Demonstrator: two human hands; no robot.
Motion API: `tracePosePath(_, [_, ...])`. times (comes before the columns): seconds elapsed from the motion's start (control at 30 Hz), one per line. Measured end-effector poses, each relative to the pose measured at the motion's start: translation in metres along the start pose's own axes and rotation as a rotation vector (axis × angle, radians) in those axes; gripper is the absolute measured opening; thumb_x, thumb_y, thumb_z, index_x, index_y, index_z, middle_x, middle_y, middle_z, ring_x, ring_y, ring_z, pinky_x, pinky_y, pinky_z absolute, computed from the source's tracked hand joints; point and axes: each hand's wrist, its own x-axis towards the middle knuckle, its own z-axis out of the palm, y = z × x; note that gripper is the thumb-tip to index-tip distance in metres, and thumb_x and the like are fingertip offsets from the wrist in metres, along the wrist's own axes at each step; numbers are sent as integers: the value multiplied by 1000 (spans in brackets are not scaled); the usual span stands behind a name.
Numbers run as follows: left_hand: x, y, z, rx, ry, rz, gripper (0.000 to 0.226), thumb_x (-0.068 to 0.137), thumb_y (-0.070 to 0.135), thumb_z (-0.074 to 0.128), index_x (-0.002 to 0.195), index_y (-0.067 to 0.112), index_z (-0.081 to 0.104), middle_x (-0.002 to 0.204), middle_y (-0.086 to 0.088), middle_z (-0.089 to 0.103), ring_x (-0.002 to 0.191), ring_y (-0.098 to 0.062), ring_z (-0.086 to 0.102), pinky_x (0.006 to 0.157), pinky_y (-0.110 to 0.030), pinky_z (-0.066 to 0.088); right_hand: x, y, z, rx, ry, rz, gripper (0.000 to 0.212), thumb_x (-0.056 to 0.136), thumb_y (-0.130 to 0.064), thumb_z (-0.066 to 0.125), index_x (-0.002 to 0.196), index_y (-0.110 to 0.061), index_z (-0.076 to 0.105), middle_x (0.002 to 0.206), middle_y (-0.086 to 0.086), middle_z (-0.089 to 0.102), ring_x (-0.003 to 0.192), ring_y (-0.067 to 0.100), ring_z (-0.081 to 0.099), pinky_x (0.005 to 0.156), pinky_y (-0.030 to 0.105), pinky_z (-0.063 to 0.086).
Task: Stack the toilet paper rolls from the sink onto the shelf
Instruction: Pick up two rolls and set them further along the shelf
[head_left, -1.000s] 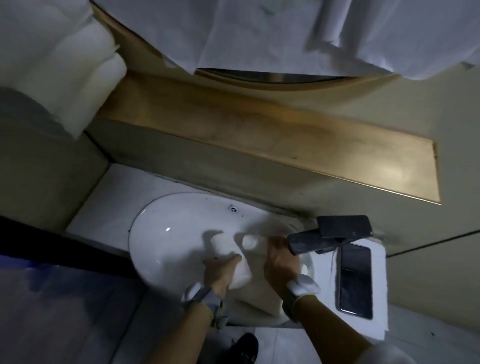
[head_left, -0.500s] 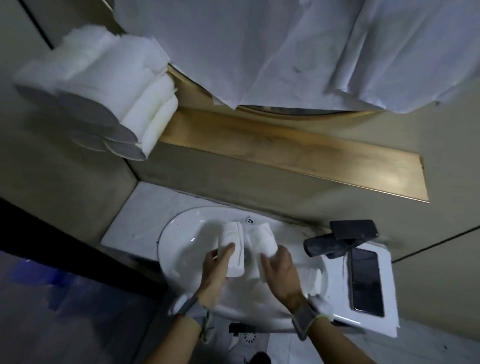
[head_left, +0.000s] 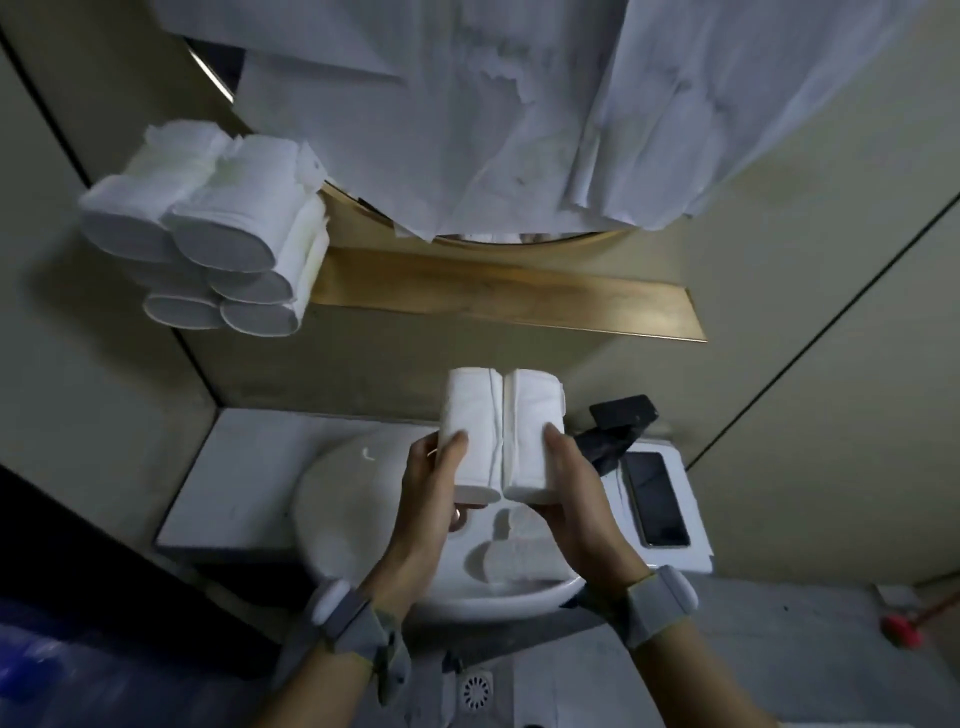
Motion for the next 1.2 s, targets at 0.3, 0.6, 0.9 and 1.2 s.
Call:
tracePosePath(0.3, [-12, 42, 78, -32, -220, 162, 45, 93, 41, 60, 137, 37, 50, 124, 6, 67, 105, -15, 70, 79, -41, 61, -11, -65, -37, -181, 126, -316, 52, 96, -59, 47, 119, -14, 61, 113, 23, 69, 94, 38, 70, 60, 37, 58])
tracePosePath(0.6, [24, 56, 148, 101, -180, 182, 47, 93, 37, 62, 135, 29, 43, 113, 4, 64, 83, -16, 72, 60, -29, 57, 28, -118, -90, -163, 103, -332, 32, 100, -41, 52, 125, -25, 64, 119, 8, 72, 108, 30, 70, 84, 45, 62])
tracePosePath(0.9, [37, 57, 176, 433, -77, 326, 77, 79, 74, 44, 149, 46, 24, 124, -5, 63, 74, -10, 63, 52, -18, 46, 42, -132, -100, -357, 128, -470, 22, 107, -36, 40, 125, -35, 53, 106, -21, 65, 89, -19, 62, 67, 3, 46])
tracePosePath(1.2, [48, 58, 191, 543, 15, 346, 71, 87, 71, 39, 151, 46, 22, 127, 3, 60, 91, -18, 65, 61, -30, 55, 58, -138, -111, -454, 185, -485, 32, 101, -51, 45, 126, -36, 59, 103, -7, 70, 94, 18, 70, 85, 42, 57])
